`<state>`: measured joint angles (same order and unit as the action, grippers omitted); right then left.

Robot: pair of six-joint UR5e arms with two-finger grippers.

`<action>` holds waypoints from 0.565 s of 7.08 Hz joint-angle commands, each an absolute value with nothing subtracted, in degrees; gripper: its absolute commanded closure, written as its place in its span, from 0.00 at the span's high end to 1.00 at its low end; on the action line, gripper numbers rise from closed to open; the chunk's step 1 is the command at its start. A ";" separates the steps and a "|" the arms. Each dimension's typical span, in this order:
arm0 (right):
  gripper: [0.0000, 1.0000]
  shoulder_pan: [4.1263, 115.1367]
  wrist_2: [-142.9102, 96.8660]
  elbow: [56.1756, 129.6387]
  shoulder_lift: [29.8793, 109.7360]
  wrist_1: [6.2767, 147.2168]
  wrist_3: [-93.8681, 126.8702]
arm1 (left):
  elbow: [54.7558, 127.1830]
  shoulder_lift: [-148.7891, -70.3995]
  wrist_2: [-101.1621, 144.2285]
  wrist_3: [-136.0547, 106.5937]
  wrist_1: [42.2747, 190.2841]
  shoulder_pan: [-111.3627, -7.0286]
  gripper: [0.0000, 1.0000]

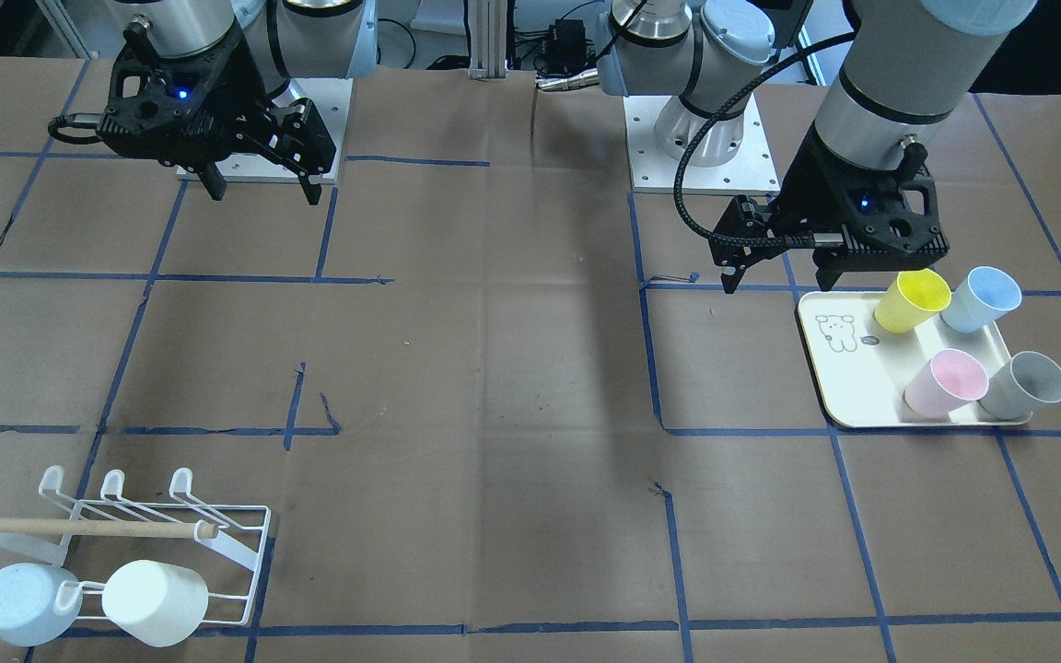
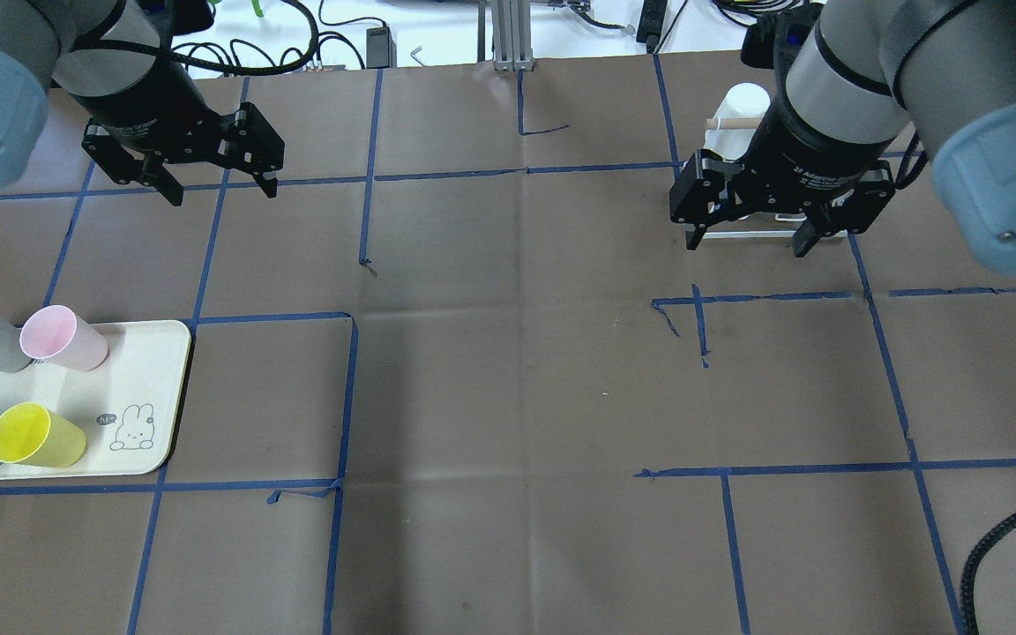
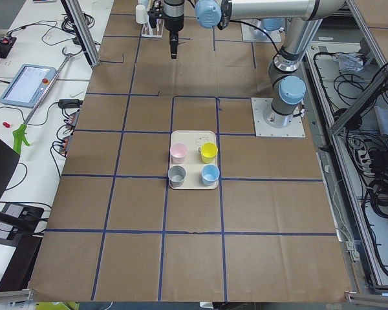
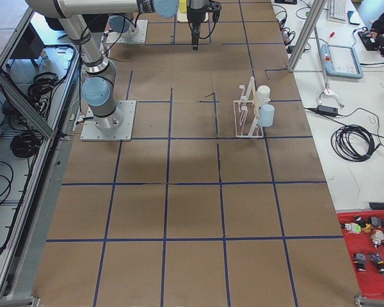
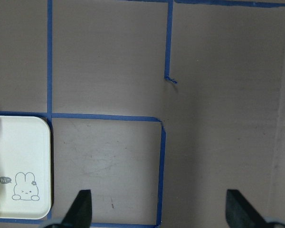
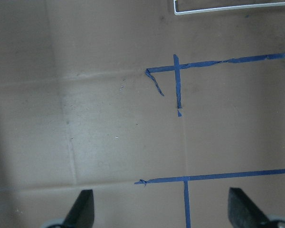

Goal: Transfer IKEA cup to right arm and place on rack

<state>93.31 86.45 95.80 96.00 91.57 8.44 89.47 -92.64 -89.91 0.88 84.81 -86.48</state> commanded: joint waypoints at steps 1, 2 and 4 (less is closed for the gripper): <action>1.00 93.43 86.57 95.71 95.89 91.67 8.35 | 89.47 -92.64 -89.91 0.88 84.81 -86.48 0.99; 1.00 93.43 86.66 95.71 95.89 92.02 8.35 | 89.56 -92.55 -89.91 0.88 84.81 -86.48 0.99; 1.00 93.43 88.68 95.97 95.89 92.20 8.35 | 89.56 -92.64 -90.00 0.88 84.81 -86.40 0.99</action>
